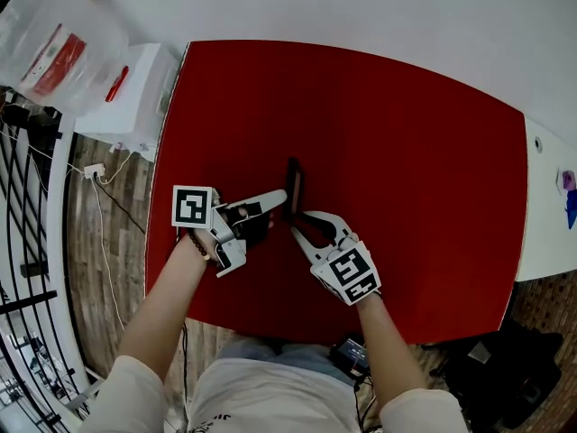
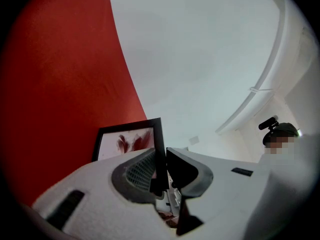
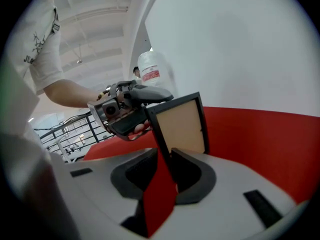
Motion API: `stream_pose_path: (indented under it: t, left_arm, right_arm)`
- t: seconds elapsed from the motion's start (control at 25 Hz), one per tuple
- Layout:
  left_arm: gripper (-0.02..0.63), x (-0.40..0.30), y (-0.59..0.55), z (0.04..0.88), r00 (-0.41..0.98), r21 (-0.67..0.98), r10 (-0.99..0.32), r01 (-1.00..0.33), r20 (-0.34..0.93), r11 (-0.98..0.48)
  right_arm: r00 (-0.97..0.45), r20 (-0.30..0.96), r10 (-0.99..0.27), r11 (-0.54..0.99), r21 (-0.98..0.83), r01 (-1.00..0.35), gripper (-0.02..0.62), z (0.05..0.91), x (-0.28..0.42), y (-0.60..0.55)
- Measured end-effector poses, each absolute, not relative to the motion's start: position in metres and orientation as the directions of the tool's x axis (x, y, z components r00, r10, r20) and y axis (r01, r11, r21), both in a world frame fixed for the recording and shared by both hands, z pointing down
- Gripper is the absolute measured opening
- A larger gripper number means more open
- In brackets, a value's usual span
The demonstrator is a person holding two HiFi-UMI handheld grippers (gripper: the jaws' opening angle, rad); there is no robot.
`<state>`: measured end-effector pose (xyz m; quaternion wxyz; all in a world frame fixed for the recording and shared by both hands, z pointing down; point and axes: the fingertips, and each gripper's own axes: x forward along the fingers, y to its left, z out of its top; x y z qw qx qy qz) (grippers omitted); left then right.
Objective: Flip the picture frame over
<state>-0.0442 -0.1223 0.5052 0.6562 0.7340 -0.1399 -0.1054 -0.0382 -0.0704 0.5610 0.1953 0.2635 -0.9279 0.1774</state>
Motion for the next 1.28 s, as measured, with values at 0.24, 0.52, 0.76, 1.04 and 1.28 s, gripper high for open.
stream_pose_path:
  t: [0.24, 0.52, 0.76, 1.04, 1.28]
  left_arm:
    - [0.072, -0.050, -0.124, 0.505, 0.940, 0.992, -0.339, -0.071, 0.034, -0.099]
    - [0.074, -0.085, -0.137, 0.509, 0.893, 0.910, -0.371, -0.351, 0.254, -0.222]
    - [0.109, -0.098, -0.150, 0.482, 0.809, 0.698, -0.395, -0.581, 0.435, -0.420]
    - [0.127, -0.066, -0.141, 0.490, 0.739, 0.522, -0.316, -0.654, 0.595, -0.548]
    - [0.135, -0.060, -0.137, 0.512, 0.663, 0.410, -0.301, -0.693, 0.685, -0.592]
  right_arm:
    - [-0.795, 0.464, -0.390, 0.824, -0.209, -0.526, 0.064, 0.562, -0.054, -0.074]
    - [-0.785, 0.490, -0.378, 0.830, -0.197, -0.522, 0.063, 0.563, -0.063, -0.076]
    - [-0.762, 0.515, -0.392, 0.817, -0.187, -0.546, 0.058, 0.565, -0.068, -0.078]
    - [-0.750, 0.531, -0.393, 0.817, -0.172, -0.550, 0.057, 0.564, -0.077, -0.082]
    - [-0.748, 0.533, -0.395, 0.813, -0.175, -0.555, 0.057, 0.564, -0.081, -0.082]
